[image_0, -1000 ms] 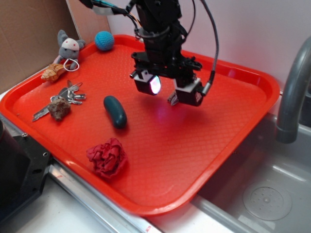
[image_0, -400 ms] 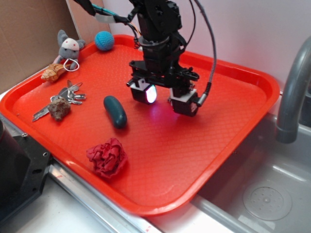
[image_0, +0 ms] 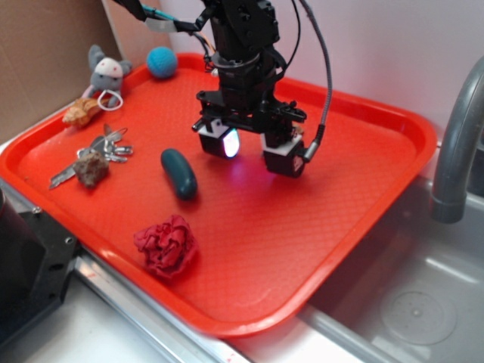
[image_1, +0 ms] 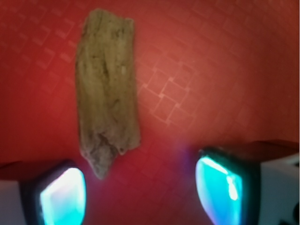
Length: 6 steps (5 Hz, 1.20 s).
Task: Grab the wood chip.
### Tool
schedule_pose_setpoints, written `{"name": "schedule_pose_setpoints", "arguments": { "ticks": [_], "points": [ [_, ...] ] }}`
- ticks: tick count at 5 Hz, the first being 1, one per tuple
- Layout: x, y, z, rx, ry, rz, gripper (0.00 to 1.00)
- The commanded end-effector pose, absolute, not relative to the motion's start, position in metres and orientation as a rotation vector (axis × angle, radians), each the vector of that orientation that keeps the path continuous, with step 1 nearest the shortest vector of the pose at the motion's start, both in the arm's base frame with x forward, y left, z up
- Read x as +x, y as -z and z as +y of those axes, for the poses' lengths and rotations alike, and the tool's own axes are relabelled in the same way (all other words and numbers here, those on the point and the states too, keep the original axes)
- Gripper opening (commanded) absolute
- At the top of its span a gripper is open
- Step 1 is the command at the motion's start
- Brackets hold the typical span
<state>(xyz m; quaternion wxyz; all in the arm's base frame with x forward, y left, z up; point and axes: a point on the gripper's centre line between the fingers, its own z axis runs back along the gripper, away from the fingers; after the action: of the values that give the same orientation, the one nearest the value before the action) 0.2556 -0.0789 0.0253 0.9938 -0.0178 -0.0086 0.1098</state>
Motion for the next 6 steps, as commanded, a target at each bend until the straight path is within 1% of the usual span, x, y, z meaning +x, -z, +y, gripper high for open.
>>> {"name": "schedule_pose_setpoints", "arguments": {
  "ticks": [1, 2, 3, 5, 6],
  "points": [
    [0.268, -0.040, -0.072, -0.069, -0.213, -0.068, 1.00],
    [0.267, -0.040, -0.073, -0.069, -0.221, -0.074, 0.00],
    [0.268, -0.041, -0.076, -0.078, -0.201, -0.079, 0.00],
    [0.263, -0.042, -0.095, -0.069, -0.084, -0.081, 0.00],
    [0.262, -0.040, -0.107, -0.034, -0.065, -0.088, 0.00]
  ]
}}
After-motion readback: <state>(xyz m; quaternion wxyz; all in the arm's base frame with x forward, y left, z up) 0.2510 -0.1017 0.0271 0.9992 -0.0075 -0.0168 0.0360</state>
